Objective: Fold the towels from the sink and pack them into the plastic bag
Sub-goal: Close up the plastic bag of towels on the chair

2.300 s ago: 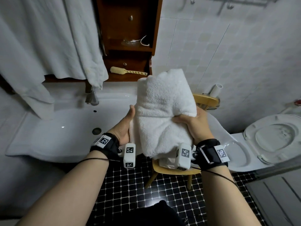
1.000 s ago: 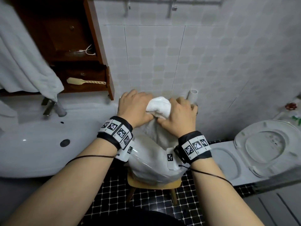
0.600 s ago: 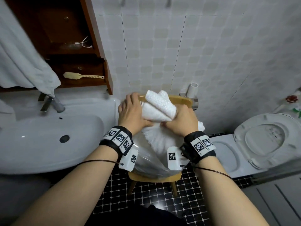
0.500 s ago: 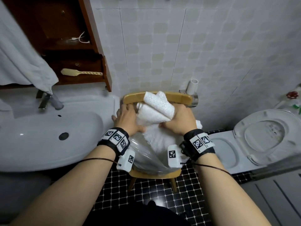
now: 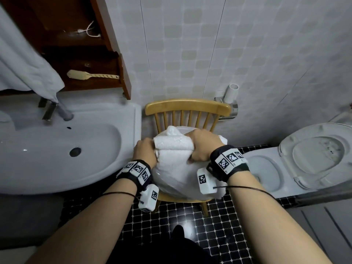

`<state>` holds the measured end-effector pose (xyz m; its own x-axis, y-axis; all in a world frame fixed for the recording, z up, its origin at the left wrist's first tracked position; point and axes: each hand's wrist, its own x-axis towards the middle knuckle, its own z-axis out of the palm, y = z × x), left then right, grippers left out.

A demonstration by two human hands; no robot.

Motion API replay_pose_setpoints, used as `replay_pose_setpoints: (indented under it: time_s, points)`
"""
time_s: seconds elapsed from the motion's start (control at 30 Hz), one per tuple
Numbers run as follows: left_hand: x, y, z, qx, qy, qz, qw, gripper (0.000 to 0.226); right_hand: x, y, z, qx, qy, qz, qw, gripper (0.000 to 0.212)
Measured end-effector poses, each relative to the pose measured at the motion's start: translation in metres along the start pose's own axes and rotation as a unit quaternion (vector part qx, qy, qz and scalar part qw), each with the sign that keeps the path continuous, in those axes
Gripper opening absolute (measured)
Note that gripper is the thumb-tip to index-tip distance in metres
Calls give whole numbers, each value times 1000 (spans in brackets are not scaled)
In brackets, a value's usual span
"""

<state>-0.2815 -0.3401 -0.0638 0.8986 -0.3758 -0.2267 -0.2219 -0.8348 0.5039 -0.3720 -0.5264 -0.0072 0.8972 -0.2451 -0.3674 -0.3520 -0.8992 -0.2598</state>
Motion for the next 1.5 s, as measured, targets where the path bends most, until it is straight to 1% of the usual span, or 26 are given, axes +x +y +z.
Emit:
replay_pose_setpoints:
  time_s: [0.07,0.13,0.2,0.27,0.33,0.37,0.4,0.43,0.5,0.53,0.57,0.67,0.73,0.83,0.9,0.97,1.03,1.1,1.17,1.23,1.3,1.33,1.37,1.4,1.43,1.5]
  points:
    - [-1,0,-1,-22,-7,2,1000,19,11,-3,9,-34,-35,-6,999,53]
    - [2,-3,0,-1,-29,7,1000,18,20,-8,17,-90,-37,-11,995,43]
    - [7,-7,1,18,-46,7,999,17,28,-15,20,-145,27,-7,989,33]
    - [12,-10,2,26,-64,2,998,17,38,-19,28,-157,126,9,980,25]
    - [15,-10,0,33,-66,10,997,21,44,-18,46,-157,220,1,963,30]
    - [16,-10,-1,36,-60,16,997,22,44,-16,59,-168,235,-8,957,38]
    - [15,-8,-3,42,-54,25,997,24,43,-13,74,-189,230,-22,955,49]
    - [17,-6,-4,51,-48,36,997,33,44,-10,93,-211,183,-34,959,63]
    - [17,-2,-6,50,-48,35,997,53,45,-5,128,-220,39,-37,974,98]
    - [16,0,-5,47,-48,31,997,58,45,-4,139,-214,-20,-26,976,110]
    - [15,1,-4,45,-48,31,997,60,46,-5,147,-216,-48,-10,975,115]
    - [12,-1,1,58,-40,30,997,61,47,-15,144,-291,-16,7,957,96]
    - [11,-2,1,57,-34,31,997,62,50,-14,139,-314,-18,7,949,95]
    - [9,-1,1,57,-40,47,996,62,57,-5,135,-210,-34,-22,977,100]
    - [10,-4,1,64,-45,55,995,64,59,-1,124,-190,21,-84,978,88]
    - [12,-7,2,74,-55,53,994,72,58,1,114,-194,119,-119,967,68]
    - [13,-8,4,77,-64,50,994,75,58,6,119,-212,158,-131,956,71]
    - [12,-6,6,77,-61,52,994,74,61,18,140,-194,65,-137,969,92]
    - [13,-3,8,71,-49,56,995,70,63,28,156,-114,-88,-121,982,110]
    - [14,1,9,75,-42,56,995,66,71,30,150,-19,-205,-100,973,108]
    - [14,4,9,82,-38,45,995,64,77,27,124,78,-201,-71,974,85]
    - [14,6,10,82,-34,41,995,65,80,28,111,84,-159,-60,982,69]
    - [14,5,11,82,-32,38,995,64,83,29,102,37,-102,-52,993,58]
    - [14,6,12,84,-32,40,995,63,81,27,96,-56,-54,-37,996,58]
    - [14,6,11,86,-35,43,995,59,77,23,94,-146,-50,-7,988,69]
    - [16,6,10,85,-40,47,994,54,74,17,109,-201,-117,75,970,95]
